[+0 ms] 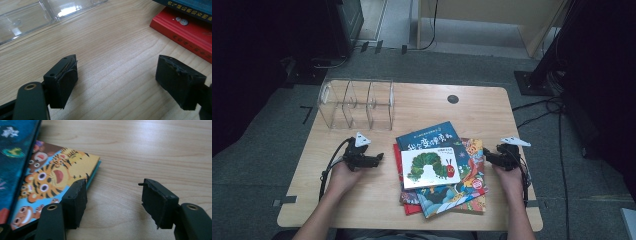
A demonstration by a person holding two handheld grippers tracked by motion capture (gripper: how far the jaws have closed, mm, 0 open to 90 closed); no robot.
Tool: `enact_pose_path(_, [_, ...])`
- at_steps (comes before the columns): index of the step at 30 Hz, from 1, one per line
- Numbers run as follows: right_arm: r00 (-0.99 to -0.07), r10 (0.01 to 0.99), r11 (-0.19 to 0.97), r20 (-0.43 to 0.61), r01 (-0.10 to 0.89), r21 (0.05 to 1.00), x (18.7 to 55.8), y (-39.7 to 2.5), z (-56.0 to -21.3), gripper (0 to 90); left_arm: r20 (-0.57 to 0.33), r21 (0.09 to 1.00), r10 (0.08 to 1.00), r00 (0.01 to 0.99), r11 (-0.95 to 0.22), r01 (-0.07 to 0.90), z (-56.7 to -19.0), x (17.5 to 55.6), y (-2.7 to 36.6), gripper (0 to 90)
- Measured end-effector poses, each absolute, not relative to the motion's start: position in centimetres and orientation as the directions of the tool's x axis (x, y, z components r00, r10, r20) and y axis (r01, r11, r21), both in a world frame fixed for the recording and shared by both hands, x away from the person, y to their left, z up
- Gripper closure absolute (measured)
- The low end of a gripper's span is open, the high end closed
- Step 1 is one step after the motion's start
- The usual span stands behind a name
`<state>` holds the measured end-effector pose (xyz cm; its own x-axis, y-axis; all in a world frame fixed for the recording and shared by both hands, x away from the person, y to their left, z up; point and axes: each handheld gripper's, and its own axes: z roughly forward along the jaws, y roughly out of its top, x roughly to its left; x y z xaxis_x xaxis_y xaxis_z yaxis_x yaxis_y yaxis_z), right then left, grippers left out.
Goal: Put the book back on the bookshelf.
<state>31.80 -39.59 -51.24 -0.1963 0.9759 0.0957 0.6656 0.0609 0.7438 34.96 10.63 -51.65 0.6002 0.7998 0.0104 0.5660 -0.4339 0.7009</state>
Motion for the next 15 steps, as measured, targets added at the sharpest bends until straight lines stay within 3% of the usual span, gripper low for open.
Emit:
enact_pose_path(7, [-0.249,0.958,0.051,0.144,0.640,0.767,30.7,-38.8,-49.8,45.4,-0.026,0.682,0.791,0.611,-0.433,0.590,-50.9,34.7,10.7,48.9])
enact_pose_path(8, [-0.259,0.952,0.043,0.164,0.644,0.764,30.6,-38.6,-49.7,46.8,-0.047,0.669,0.785,0.618,-0.435,0.603,-50.7,34.7,10.7,48.9])
enact_pose_path(10, [-0.290,0.936,0.035,0.200,0.643,0.765,30.0,-37.9,-49.3,52.3,-0.114,0.647,0.762,0.637,-0.429,0.630,-50.0,34.7,10.5,63.0])
enact_pose_path(15, [-0.339,0.917,0.055,0.211,0.631,0.774,28.9,-36.3,-48.9,66.7,-0.130,0.664,0.716,0.686,-0.451,0.597,-48.9,34.5,9.9,74.4])
